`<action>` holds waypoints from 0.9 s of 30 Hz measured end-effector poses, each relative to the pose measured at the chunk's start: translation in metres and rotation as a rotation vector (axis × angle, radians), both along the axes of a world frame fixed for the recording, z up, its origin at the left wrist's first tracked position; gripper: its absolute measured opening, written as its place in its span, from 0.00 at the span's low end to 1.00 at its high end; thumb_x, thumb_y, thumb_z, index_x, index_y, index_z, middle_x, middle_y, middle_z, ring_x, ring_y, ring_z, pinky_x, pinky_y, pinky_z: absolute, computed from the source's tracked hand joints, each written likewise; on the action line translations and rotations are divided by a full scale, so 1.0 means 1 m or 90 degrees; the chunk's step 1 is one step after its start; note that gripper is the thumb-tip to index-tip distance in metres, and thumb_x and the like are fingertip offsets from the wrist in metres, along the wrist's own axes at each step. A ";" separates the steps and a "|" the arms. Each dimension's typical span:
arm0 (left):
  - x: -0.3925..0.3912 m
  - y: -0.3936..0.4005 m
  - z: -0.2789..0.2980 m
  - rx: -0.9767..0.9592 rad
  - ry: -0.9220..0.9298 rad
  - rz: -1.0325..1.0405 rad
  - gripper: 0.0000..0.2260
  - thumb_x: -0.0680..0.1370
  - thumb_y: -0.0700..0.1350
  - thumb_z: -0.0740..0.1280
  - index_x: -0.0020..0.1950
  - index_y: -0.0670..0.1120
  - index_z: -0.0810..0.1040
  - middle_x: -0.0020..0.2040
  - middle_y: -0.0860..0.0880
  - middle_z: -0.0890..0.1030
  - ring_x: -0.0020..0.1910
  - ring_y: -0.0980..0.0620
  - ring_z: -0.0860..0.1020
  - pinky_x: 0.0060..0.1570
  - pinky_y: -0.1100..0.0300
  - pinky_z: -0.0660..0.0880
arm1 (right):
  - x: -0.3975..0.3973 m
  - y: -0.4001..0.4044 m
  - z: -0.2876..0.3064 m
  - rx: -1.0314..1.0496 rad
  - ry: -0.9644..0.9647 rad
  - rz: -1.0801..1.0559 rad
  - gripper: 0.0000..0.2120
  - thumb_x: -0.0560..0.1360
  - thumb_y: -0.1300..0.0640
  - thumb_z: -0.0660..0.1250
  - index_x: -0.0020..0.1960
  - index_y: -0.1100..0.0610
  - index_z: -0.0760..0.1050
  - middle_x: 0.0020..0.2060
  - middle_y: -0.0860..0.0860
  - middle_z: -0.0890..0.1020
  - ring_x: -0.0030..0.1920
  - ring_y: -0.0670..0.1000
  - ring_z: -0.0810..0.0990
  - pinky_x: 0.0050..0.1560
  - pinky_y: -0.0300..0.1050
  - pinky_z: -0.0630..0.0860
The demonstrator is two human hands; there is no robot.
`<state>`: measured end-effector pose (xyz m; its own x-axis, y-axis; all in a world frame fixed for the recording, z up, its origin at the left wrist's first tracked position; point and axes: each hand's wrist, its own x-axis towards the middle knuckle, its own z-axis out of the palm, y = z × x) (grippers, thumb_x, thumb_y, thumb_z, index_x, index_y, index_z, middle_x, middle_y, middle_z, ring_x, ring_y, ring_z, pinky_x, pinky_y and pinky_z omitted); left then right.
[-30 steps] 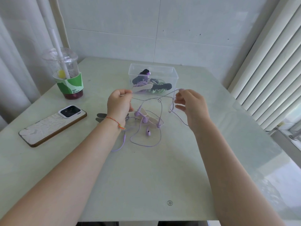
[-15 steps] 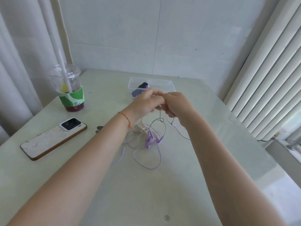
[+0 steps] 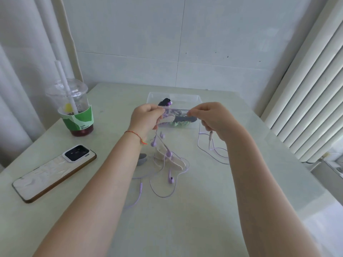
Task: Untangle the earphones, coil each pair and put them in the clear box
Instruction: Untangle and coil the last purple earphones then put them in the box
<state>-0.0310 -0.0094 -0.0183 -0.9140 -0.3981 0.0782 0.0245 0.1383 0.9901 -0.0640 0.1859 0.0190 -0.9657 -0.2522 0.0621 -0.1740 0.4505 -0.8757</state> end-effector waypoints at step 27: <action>0.009 0.031 0.001 -0.063 -0.026 -0.406 0.05 0.81 0.41 0.65 0.50 0.41 0.79 0.39 0.48 0.83 0.40 0.51 0.81 0.52 0.60 0.77 | 0.008 -0.005 0.010 -0.010 0.063 -0.014 0.09 0.76 0.61 0.63 0.40 0.56 0.80 0.24 0.47 0.68 0.27 0.50 0.64 0.27 0.39 0.63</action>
<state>-0.0219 0.0215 -0.0174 -0.9718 0.2311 0.0463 0.0941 0.2002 0.9752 -0.0562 0.1813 0.0286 -0.9598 -0.2296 0.1613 -0.2504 0.4416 -0.8616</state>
